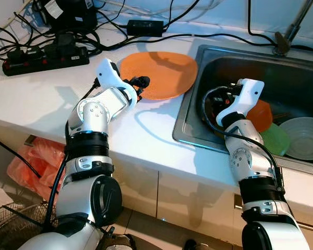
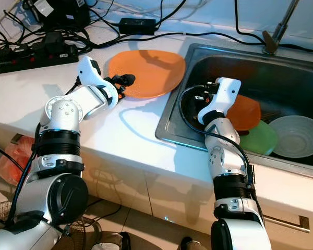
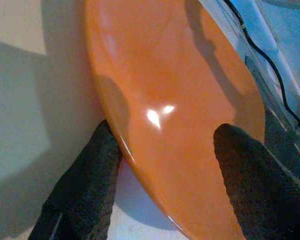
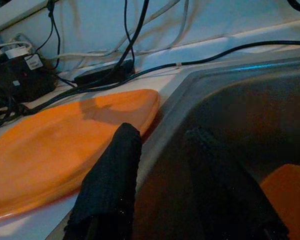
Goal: Kitchen organization
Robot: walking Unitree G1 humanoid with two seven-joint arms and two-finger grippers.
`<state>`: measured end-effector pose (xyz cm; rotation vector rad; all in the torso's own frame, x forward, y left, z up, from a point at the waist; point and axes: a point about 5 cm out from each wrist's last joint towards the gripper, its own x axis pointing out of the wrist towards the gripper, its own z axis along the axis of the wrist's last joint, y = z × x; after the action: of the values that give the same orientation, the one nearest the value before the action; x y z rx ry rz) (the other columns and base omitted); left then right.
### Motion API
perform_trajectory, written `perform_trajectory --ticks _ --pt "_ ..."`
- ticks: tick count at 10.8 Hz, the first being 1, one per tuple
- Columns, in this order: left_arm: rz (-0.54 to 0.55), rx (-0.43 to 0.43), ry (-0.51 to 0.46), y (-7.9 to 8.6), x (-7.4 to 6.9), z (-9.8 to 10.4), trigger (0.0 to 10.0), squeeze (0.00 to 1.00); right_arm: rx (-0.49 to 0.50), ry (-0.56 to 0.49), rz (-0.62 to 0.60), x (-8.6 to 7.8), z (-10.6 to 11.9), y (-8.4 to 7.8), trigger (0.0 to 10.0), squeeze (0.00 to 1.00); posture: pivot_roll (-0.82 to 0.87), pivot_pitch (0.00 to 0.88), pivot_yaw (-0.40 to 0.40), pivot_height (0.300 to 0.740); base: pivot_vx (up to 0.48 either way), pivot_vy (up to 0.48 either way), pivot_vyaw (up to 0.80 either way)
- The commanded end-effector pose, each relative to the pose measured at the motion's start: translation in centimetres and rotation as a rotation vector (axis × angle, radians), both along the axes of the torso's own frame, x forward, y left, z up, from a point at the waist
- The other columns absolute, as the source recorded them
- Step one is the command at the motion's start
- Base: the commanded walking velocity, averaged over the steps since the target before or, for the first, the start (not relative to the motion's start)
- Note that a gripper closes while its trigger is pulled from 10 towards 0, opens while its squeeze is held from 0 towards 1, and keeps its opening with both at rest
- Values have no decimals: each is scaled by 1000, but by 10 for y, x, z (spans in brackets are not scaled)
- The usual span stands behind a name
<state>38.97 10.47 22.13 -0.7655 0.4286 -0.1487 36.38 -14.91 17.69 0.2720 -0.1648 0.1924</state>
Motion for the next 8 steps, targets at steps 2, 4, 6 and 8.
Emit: perform_trajectory --ticks 2,4,6,8 --pt "-68 10 81 -15 -4 -20 0 0 6 22 2 -3 -6 0 10000 0 57 149 35 740 0 0 0" --pt "-67 13 78 -15 -4 -21 0 0 5 24 2 -2 -5 0 10000 0 58 147 33 740 0 0 0" --pt "-69 11 76 -16 -5 -23 0 0 5 24 5 -1 -4 0 10000 0 56 139 29 740 0 0 0" --pt "-61 8 68 -15 -4 -21 0 0 4 23 6 -1 -4 0 10000 0 56 139 28 740 0 0 0"
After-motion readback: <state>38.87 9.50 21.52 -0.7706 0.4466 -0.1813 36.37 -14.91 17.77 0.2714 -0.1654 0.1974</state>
